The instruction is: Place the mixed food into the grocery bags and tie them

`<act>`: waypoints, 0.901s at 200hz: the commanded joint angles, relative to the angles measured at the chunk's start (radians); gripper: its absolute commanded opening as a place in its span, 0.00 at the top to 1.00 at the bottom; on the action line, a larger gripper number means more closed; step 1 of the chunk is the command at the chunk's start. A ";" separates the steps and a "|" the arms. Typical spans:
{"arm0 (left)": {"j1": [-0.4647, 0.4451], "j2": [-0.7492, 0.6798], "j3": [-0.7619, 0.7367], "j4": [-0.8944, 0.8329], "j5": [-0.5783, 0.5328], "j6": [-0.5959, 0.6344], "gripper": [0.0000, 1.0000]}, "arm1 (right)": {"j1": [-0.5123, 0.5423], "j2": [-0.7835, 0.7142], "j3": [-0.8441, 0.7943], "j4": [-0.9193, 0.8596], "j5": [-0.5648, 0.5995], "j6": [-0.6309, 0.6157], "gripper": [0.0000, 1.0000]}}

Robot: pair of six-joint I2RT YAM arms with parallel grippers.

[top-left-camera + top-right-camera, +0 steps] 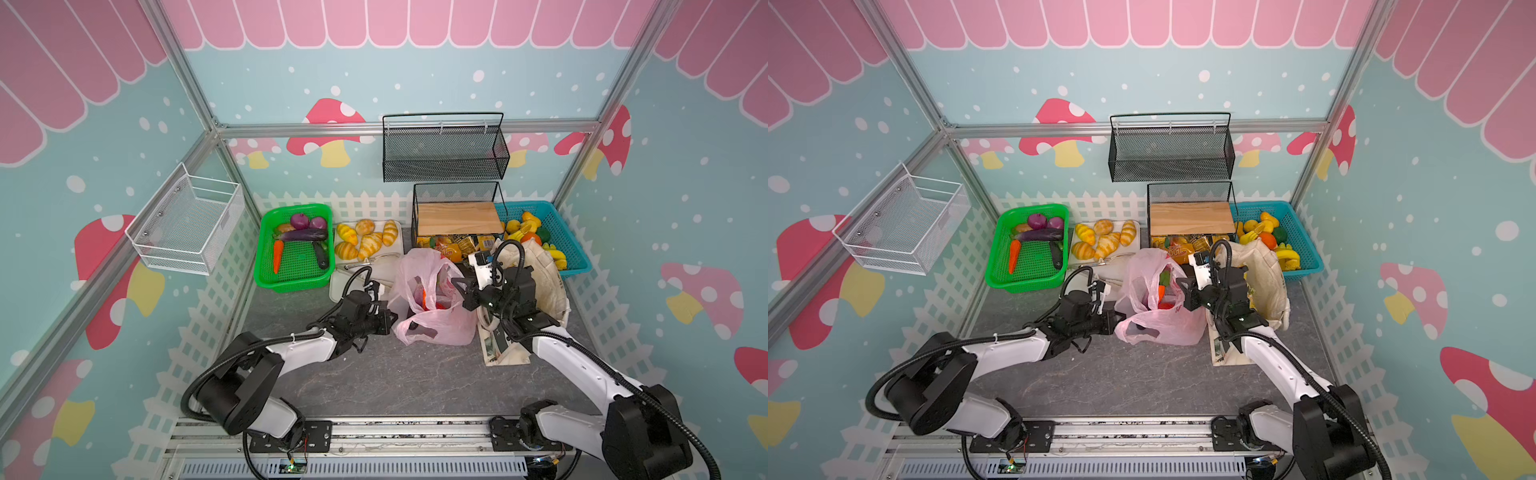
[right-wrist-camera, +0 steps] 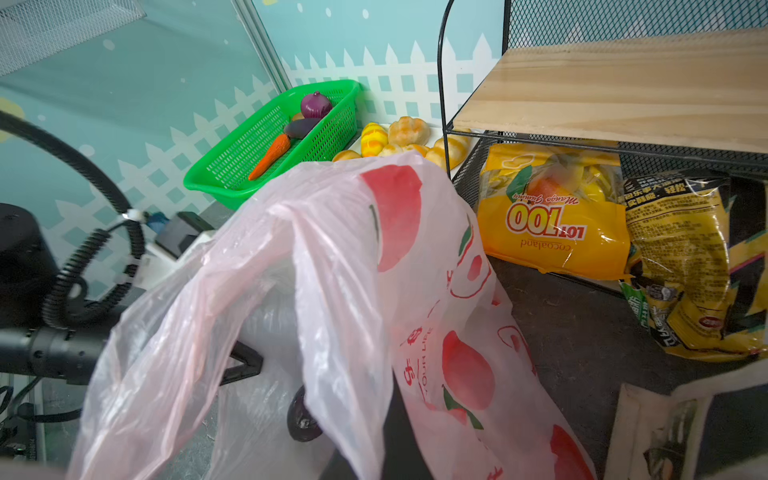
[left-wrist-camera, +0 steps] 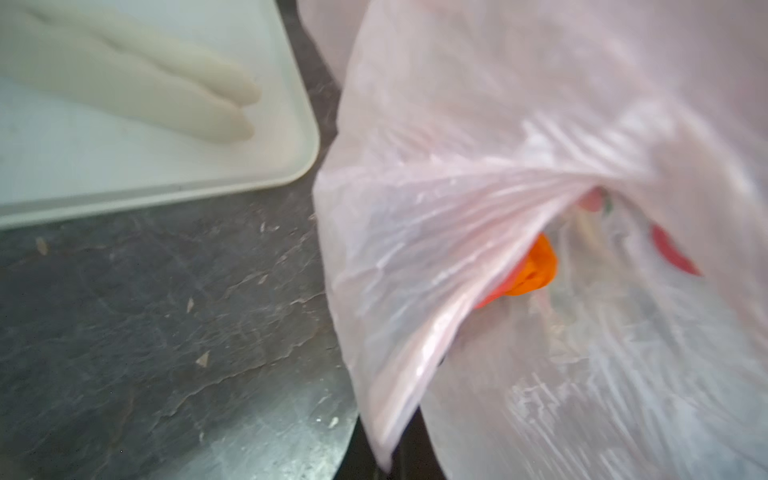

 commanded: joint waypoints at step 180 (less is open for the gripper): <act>-0.295 -0.531 -0.045 -0.165 0.058 -0.058 0.77 | 0.189 0.375 0.614 -0.396 -0.206 -0.268 1.00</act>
